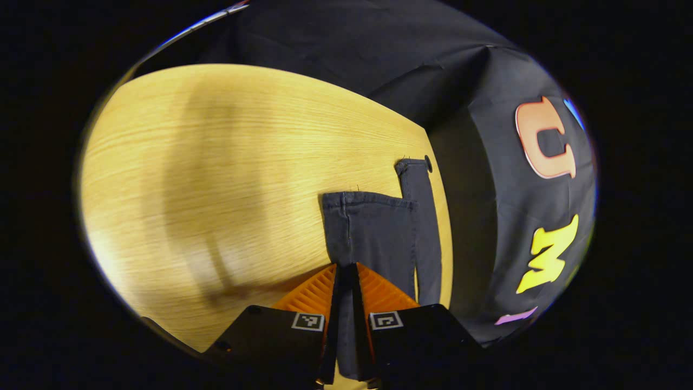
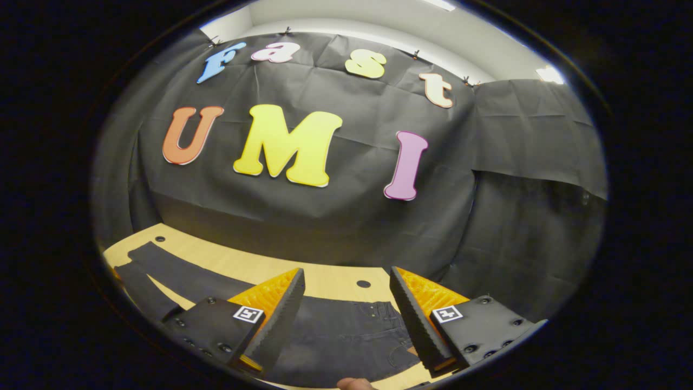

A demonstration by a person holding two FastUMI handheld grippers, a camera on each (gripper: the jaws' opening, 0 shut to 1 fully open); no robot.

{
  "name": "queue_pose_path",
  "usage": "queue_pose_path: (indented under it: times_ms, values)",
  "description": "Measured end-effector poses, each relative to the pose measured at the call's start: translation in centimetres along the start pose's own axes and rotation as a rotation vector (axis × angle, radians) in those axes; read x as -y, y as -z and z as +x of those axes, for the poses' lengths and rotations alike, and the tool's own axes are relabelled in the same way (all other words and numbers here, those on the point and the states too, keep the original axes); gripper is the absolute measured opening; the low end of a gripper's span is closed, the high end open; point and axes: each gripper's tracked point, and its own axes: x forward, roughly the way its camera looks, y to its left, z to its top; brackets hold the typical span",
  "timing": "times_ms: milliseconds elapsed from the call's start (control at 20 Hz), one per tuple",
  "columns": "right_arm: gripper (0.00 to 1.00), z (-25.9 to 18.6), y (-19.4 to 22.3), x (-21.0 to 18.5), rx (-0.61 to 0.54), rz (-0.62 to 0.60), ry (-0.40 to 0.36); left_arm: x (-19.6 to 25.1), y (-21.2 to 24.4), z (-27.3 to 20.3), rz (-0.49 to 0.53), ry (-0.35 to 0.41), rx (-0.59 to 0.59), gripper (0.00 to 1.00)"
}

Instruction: Grasp the waist and the cuffs of the jeans and fold them to make the two legs overlap; first hold the waist and fold one-third of the jeans toward the cuffs, then hold the cuffs and fold the remaining one-third in the same direction to finish folding.

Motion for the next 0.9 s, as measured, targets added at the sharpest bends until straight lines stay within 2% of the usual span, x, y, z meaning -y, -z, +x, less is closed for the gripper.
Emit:
queue_pose_path:
  times_ms: [150, 250, 350, 500, 550, 600, 650, 700, 850, 900]
  values:
    - [0.97, 1.3, 3.4, 2.7, -0.149, 0.113, 0.012, 0.0, 0.3, 0.5, 0.004, 0.005, 0.009, 0.05]
    - [0.97, 2.3, 7.2, 5.3, -0.305, 0.243, 0.036, 0.1, 0.2, 0.4, -0.005, 0.004, 0.001, 0.03]
    - [0.97, 2.4, 12.4, 8.2, -0.501, 0.410, 0.072, 0.0, 0.0, 0.4, -0.041, 0.010, -0.003, 0.03]
    - [0.99, 0.3, 20.2, 11.7, -0.797, 0.718, 0.185, 0.0, 0.3, 0.4, -0.047, 0.010, 0.002, 0.03]
    - [0.92, 0.2, 22.5, 12.1, -0.851, 0.799, 0.207, 0.0, 0.3, 0.4, -0.044, 0.010, 0.003, 0.03]
    - [0.98, 0.1, 24.1, 11.8, -0.900, 0.837, 0.228, 0.0, 0.3, 0.4, -0.049, 0.010, 0.004, 0.03]
    - [0.98, 0.2, 25.1, 11.8, -0.932, 0.833, 0.222, 0.1, 0.2, 0.4, -0.057, 0.011, 0.006, 0.03]
    - [0.91, 0.4, 26.1, 11.6, -0.962, 0.814, 0.217, 0.1, 0.1, 0.3, -0.064, 0.012, 0.009, 0.03]
    - [0.91, 1.4, 27.8, 10.3, -1.020, 0.863, 0.205, -0.1, 0.2, 0.4, -0.068, 0.010, 0.005, 0.03]
    - [0.96, 1.8, 28.0, 10.3, -1.030, 0.875, 0.212, 0.0, 0.2, 0.4, -0.073, 0.011, 0.005, 0.03]
